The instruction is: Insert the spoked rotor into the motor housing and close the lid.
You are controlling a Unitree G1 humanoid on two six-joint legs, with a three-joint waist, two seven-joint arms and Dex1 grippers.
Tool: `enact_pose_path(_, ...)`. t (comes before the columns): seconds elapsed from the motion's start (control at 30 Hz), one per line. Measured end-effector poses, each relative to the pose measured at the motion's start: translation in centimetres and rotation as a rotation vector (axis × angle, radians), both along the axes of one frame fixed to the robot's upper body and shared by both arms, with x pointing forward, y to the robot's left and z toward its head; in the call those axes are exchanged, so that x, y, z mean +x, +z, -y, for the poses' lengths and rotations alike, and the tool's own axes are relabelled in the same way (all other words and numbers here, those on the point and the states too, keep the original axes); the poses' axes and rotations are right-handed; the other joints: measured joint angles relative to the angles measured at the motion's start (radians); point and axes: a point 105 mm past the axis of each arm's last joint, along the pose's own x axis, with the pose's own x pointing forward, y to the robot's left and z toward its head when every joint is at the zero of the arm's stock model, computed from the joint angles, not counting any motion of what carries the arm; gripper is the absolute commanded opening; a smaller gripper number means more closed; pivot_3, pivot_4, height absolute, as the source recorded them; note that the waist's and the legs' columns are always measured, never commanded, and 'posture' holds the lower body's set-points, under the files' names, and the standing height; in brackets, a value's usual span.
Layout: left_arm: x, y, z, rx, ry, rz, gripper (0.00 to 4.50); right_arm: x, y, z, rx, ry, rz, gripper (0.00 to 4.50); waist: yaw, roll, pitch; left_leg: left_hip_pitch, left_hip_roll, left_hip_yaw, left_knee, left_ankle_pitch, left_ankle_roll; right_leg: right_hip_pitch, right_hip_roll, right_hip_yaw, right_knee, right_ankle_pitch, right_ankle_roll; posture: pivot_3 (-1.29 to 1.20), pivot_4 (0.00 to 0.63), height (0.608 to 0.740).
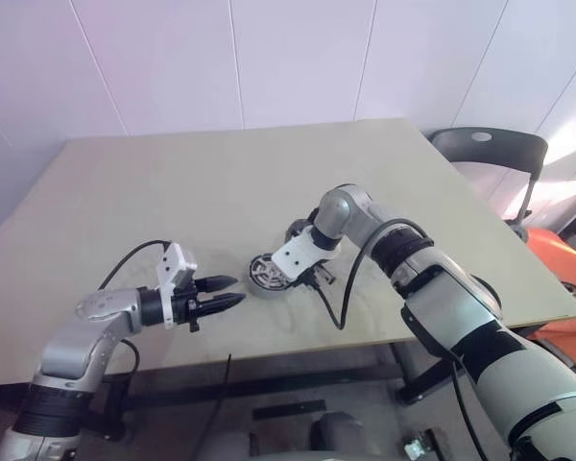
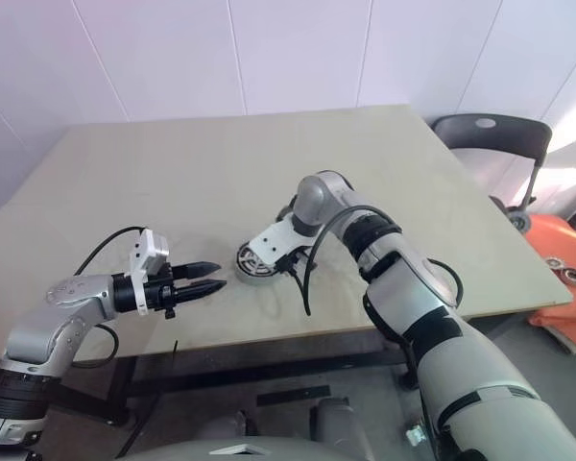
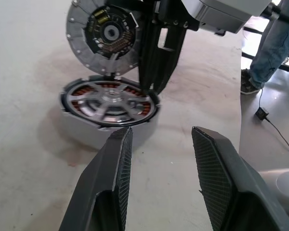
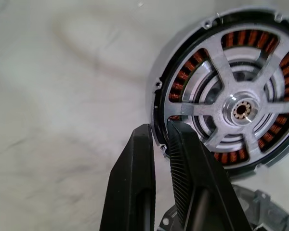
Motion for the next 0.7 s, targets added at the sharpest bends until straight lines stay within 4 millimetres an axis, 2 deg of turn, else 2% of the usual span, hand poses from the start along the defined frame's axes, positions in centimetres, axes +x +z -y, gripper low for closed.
enact_pose_path(0.2,0.5,-0.3,0.3,-0.015,-0.004,-0.004,2.11,0.5,0.9,3.7,-0.092,-0.086,-0.013,0.49,0.018,0.0,0.0,0.0,-0.001,0.0,0.0,0.0,0.0,0.0,0.0,-0.001,0.0,0.0,0.0,0.0,0.0,0.74)
enact_pose_path(0.5,1.3,-0.4,0.8,-0.017,-0.04,0.001,2.11,0.7,1.3,6.5,-0.135,-0.143,0.005,0.49,0.018,0.0,0.0,0.0,-0.001,0.001,0.001,0.0,0.0,0.0,0.001,0.0,0.0,0.0,0.0,0.0,0.0,0.74)
enact_pose_path(0.6,1.7,-0.3,0.9,-0.013,-0.04,0.008,2.11,0.5,1.3,6.5,-0.122,-0.17,-0.013,0.49,0.016,0.0,0.0,0.0,-0.001,0.001,0.001,0.0,0.0,0.0,0.001,0.0,0.0,0.0,0.0,0.0,0.0,0.74)
enact_pose_path(0.7,1.7,-0.2,1.2,-0.027,-0.048,0.011,2.11,-0.1,1.4,5.0,-0.078,-0.21,-0.066,0.49,0.015,0.0,0.0,0.0,0.0,0.0,0.001,0.0,0.0,0.0,0.002,0.0,0.0,0.0,0.0,0.0,0.0,0.74)
